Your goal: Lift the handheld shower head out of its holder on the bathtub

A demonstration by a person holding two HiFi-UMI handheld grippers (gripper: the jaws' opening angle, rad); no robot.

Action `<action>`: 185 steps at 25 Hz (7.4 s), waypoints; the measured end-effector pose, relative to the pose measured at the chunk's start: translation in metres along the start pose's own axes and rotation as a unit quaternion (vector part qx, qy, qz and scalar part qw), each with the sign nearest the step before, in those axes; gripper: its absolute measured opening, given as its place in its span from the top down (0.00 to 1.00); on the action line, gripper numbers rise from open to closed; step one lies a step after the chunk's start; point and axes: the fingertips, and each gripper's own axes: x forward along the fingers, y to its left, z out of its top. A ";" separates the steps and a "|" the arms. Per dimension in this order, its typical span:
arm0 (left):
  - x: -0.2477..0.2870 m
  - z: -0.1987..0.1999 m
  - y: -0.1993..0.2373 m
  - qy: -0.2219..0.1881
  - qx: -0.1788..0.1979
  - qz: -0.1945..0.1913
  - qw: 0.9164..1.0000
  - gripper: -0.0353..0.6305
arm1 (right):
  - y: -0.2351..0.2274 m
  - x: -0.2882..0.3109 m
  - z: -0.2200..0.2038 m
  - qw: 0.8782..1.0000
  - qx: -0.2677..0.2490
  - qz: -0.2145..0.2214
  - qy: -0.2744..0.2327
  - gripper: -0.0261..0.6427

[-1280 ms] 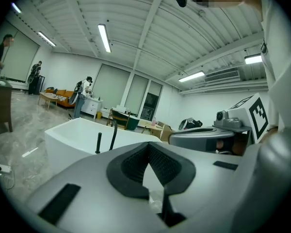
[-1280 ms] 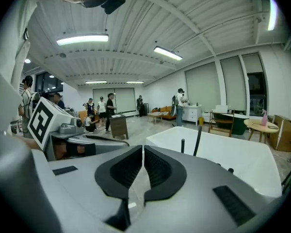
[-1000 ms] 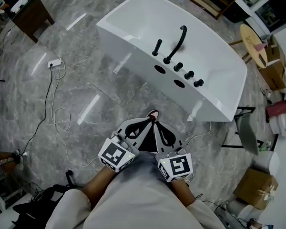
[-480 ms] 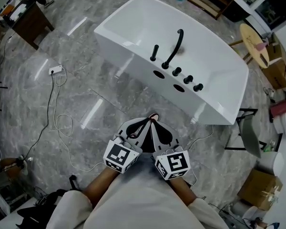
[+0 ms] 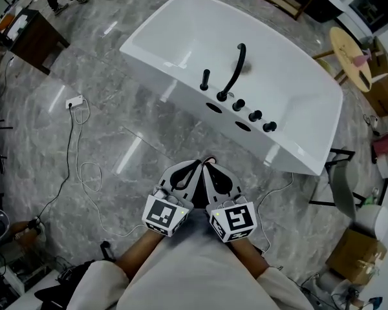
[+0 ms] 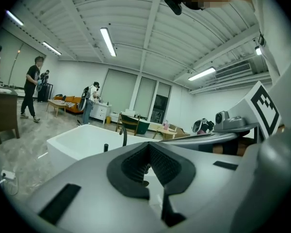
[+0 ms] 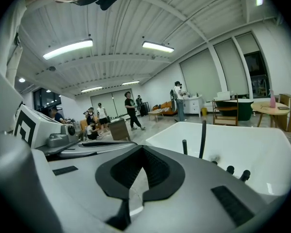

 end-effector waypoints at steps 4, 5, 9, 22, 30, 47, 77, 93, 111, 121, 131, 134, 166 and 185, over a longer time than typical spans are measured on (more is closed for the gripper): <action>0.034 0.010 0.016 -0.003 -0.004 0.006 1.000 0.94 | -0.029 0.022 0.018 1.000 -0.013 0.001 0.000 0.94; 0.043 0.012 0.018 -0.002 -0.004 0.007 1.000 0.94 | -0.037 0.025 0.021 1.000 -0.009 -0.002 -0.002 0.94; 0.076 0.020 0.027 0.003 -0.005 0.004 1.000 0.94 | -0.065 0.036 0.034 1.000 -0.001 -0.007 -0.008 0.94; 0.146 0.042 0.041 0.014 0.035 0.014 0.999 0.94 | -0.126 0.064 0.067 0.999 0.006 -0.012 -0.032 0.93; 0.147 0.049 0.057 0.006 0.046 0.051 0.998 0.94 | -0.127 0.075 0.065 1.000 0.012 -0.005 -0.026 0.93; 0.186 0.044 0.092 0.035 0.082 0.021 0.996 0.94 | -0.149 0.124 0.073 1.000 0.004 -0.019 0.002 0.93; 0.275 0.080 0.238 0.037 0.085 -0.036 0.995 0.94 | -0.194 0.265 0.118 0.993 0.023 -0.108 0.032 0.93; 0.272 0.066 0.274 0.026 0.056 -0.104 0.993 0.94 | -0.203 0.286 0.112 0.980 0.074 -0.187 0.007 0.93; 0.311 -0.046 0.256 0.098 0.092 -0.117 0.984 0.94 | -0.201 0.278 0.071 0.983 0.085 -0.153 0.058 0.93; 0.318 -0.116 0.266 0.163 0.045 -0.115 0.979 0.74 | -0.195 0.290 0.056 0.983 0.086 -0.138 0.086 0.93; 0.334 -0.164 0.261 0.212 0.041 -0.111 0.970 0.70 | -0.202 0.284 0.040 0.979 0.091 -0.143 0.115 0.93; 0.340 -0.177 0.262 0.225 0.039 -0.105 0.968 0.68 | -0.205 0.281 0.037 0.978 0.092 -0.146 0.120 0.93; 0.389 -0.240 0.268 0.271 0.002 -0.077 0.959 0.68 | -0.229 0.266 0.012 0.970 0.099 -0.159 0.154 0.93; 0.395 -0.239 0.277 0.276 0.010 -0.064 0.959 0.73 | -0.235 0.267 0.010 0.968 0.100 -0.160 0.163 0.93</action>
